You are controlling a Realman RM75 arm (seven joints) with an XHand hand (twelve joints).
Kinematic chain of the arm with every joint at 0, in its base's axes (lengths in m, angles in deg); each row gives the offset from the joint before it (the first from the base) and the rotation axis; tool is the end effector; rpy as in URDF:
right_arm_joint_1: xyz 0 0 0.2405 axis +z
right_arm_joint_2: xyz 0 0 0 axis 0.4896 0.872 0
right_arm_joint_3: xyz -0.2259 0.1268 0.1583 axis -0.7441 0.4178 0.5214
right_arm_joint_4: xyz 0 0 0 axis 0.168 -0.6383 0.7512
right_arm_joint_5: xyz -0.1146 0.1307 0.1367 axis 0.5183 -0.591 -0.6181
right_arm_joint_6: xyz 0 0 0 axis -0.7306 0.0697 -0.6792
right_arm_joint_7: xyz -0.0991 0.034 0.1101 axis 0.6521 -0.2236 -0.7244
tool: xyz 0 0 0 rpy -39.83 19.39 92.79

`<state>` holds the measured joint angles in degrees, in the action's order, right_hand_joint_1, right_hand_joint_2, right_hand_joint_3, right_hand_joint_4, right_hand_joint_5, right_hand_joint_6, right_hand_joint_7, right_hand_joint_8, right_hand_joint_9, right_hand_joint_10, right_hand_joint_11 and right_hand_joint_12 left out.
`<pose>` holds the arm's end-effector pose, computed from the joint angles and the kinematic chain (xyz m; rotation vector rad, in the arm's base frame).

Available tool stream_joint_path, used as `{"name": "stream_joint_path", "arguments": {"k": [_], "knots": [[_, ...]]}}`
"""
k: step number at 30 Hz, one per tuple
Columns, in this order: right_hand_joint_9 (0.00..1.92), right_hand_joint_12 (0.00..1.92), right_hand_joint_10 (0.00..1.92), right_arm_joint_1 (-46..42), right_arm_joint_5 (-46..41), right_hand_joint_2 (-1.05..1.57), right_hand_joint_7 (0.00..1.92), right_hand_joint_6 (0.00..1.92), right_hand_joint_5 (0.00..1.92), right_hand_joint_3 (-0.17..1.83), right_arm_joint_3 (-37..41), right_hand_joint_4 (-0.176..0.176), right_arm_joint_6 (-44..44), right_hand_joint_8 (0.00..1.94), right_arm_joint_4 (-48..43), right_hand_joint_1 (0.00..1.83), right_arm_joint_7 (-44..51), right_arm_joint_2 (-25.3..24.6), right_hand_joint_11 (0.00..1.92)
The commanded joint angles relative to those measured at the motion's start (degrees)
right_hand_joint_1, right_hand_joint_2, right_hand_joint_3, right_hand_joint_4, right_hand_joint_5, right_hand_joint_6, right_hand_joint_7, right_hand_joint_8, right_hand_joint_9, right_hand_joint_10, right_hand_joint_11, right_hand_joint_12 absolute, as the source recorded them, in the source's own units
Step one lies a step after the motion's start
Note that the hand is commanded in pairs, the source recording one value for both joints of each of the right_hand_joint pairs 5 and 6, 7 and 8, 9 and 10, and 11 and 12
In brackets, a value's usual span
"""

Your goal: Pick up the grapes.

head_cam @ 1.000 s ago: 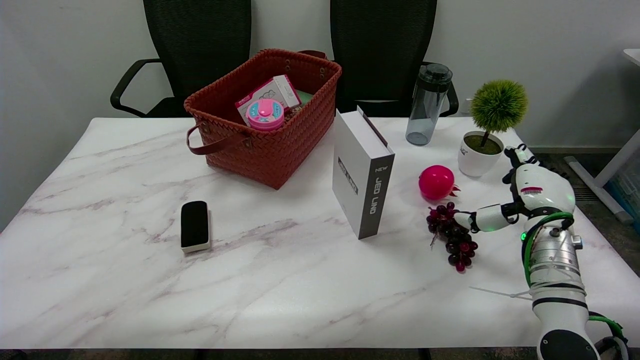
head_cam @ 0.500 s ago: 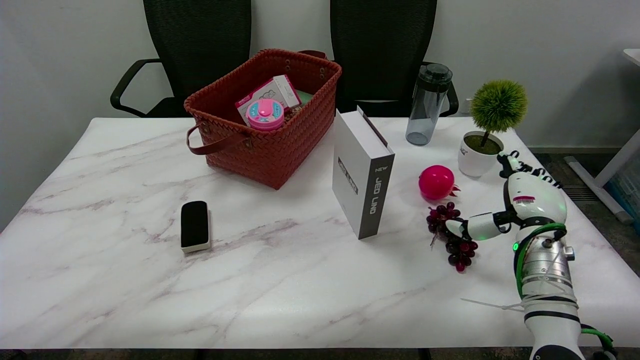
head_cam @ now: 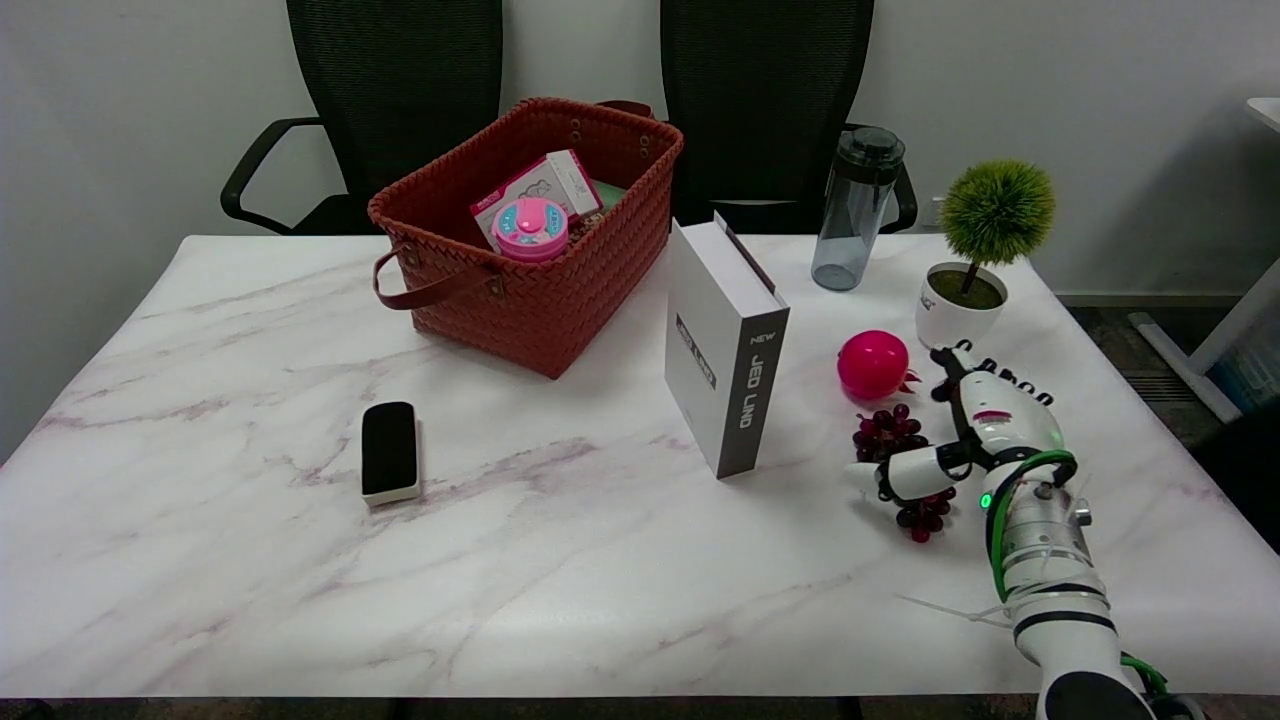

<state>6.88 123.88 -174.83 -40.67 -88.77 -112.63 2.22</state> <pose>-0.3108 -0.2120 0.3900 0.9573 -0.2307 0.3336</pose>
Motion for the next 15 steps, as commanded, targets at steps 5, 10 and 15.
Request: {"name": "stream_joint_path", "arguments": {"k": [5,10,15], "knots": [[0.71,0.38,0.71,2.2,-6.8,0.35,0.76,0.31,0.31,0.46,0.1,0.0,5.0,0.76,0.4,1.18,-0.1,-0.7,0.38],[0.78,0.35,0.78,2.3,-6.8,0.59,0.82,0.38,0.38,0.46,0.1,0.0,5.0,0.82,0.3,1.23,-0.1,-0.7,0.35],[0.83,0.35,0.83,2.5,-6.8,0.77,0.87,0.46,0.46,0.48,0.1,0.0,5.0,0.87,0.3,1.23,-0.1,-0.7,0.35]]}}
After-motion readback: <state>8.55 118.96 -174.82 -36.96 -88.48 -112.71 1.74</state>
